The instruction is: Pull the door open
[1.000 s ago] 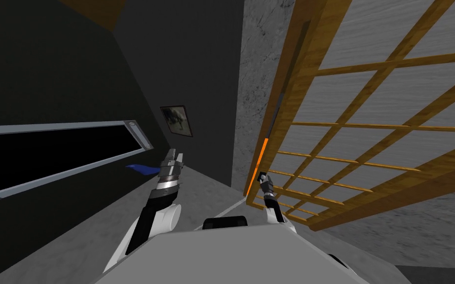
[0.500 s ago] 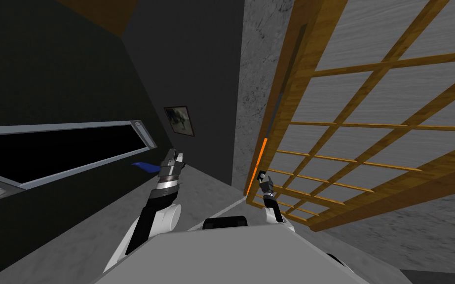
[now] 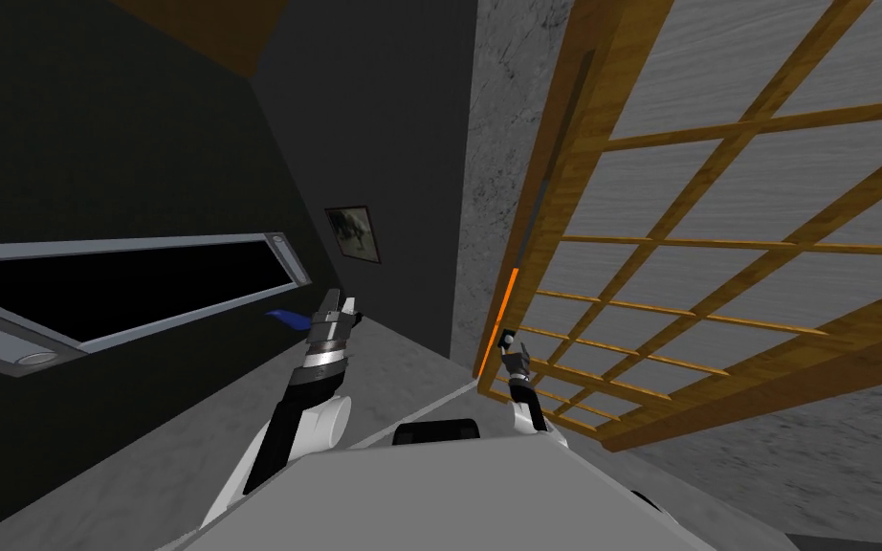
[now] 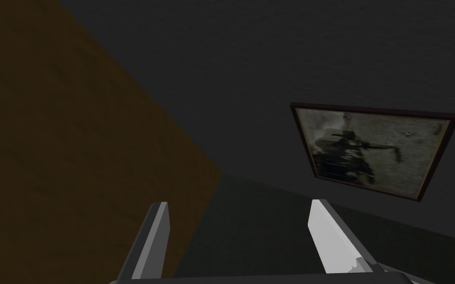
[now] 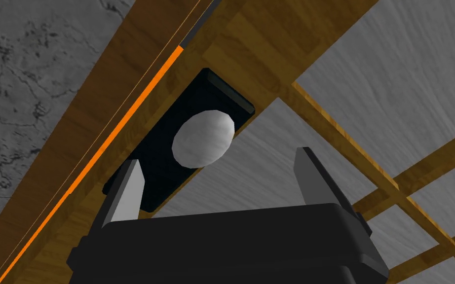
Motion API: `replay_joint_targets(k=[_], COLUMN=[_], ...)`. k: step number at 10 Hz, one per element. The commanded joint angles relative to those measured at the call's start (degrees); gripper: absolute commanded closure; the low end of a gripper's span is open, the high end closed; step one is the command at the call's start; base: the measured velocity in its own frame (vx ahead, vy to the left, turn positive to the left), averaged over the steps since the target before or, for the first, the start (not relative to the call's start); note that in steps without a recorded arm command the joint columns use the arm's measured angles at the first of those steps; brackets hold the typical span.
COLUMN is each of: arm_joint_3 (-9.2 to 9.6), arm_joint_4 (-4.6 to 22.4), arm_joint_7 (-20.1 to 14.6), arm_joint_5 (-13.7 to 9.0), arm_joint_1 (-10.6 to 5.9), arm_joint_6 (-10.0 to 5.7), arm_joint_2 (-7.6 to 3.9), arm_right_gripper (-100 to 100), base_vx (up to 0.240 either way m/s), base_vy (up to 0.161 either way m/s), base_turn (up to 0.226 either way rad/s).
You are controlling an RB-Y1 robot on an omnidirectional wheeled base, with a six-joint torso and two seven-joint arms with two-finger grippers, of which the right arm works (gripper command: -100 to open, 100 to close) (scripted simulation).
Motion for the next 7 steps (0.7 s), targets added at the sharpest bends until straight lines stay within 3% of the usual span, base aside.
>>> replay_joint_targets(k=[1, 7], arm_joint_3=[0.18, 1.37], arm_joint_4=[-0.06, -0.37], arm_joint_7=[-2.26, -11.31], arm_joint_5=[-0.51, -3.84], arm_joint_1=[0.01, -0.02], arm_joint_6=[-0.03, -0.24], arm_joint_2=[0.09, 0.73], arm_right_gripper=[-100, -100], base_vx=[-0.035, -0.038], base_vy=[-0.010, -0.008], base_turn=[0.026, 0.042])
